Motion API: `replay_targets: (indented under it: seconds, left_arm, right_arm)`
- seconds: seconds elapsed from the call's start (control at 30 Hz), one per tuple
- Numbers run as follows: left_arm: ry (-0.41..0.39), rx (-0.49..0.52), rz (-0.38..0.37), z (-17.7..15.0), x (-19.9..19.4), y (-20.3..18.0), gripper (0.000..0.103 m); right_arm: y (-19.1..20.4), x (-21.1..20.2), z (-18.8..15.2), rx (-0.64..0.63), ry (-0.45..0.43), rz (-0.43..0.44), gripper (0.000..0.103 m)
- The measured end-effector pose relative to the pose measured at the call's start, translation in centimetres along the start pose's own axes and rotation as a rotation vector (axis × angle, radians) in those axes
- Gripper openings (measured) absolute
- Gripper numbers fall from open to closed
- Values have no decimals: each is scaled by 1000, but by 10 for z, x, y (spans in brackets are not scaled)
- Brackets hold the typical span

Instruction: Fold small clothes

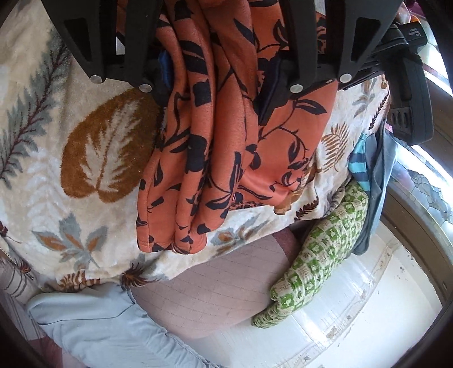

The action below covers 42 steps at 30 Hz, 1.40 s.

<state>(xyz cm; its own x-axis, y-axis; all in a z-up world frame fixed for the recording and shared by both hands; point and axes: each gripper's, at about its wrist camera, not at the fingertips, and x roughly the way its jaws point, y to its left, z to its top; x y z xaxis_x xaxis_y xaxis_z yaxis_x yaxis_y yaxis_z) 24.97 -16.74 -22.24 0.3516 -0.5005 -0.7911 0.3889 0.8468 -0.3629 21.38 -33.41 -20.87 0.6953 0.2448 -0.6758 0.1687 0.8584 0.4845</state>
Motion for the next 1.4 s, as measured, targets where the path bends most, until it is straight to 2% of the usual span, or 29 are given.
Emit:
replay_targets:
  seconds: [0.23,0.33,0.4,0.43,0.47,0.5,0.57,0.63,0.7,0.8,0.87,0.93,1.03,1.1,1.17,1.2,1.23,1.3,1.4]
  left_arm:
    - [-109,29,76,-4,-55,20,49]
    - [-102,29,116,-12,-66,38,49]
    - [-70,36,159,-22,-65,51,49]
    - [-44,39,186,-27,-60,57,52]
    - [-27,36,204,-34,-56,63,61]
    - [-31,28,212,-39,-55,69,65]
    - [-40,26,233,-43,-57,75,82]
    - [-53,29,258,-40,-64,74,84]
    - [-102,51,286,-38,-75,67,84]
    - [-178,117,355,-34,-84,54,85]
    - [-182,142,398,-32,-81,50,86]
    - [-144,155,415,-31,-70,48,86]
    - [-75,211,457,-35,-49,43,86]
    - [-82,252,487,-38,-42,39,88]
    - [-94,271,516,-38,-41,37,95]
    - [-92,272,515,-38,-40,38,95]
    - [-91,266,512,-37,-40,39,95]
    - [-91,248,499,-36,-43,40,95]
    - [-95,244,502,-36,-45,38,95]
  right_arm:
    - [37,-2,-5,-40,-16,87,52]
    - [53,3,-15,-75,8,124,52]
    - [59,16,-22,-74,75,144,52]
    - [59,25,-28,-70,125,145,52]
    - [59,34,-34,-72,181,130,52]
    - [60,42,-41,-87,229,90,55]
    - [54,52,-47,-89,283,38,63]
    - [42,53,-42,-26,311,72,64]
    - [34,44,-34,14,291,88,64]
    - [29,16,-17,12,155,64,64]
    - [25,-2,-8,33,58,84,64]
    - [23,-8,-1,66,18,154,64]
    - [27,6,4,119,69,293,64]
    - [30,29,0,162,158,341,64]
    - [26,57,-9,209,269,311,65]
    - [20,66,-13,233,298,282,64]
    - [14,72,-15,267,305,296,61]
    - [8,69,-12,312,307,331,60]
    - [9,62,-12,298,290,332,60]
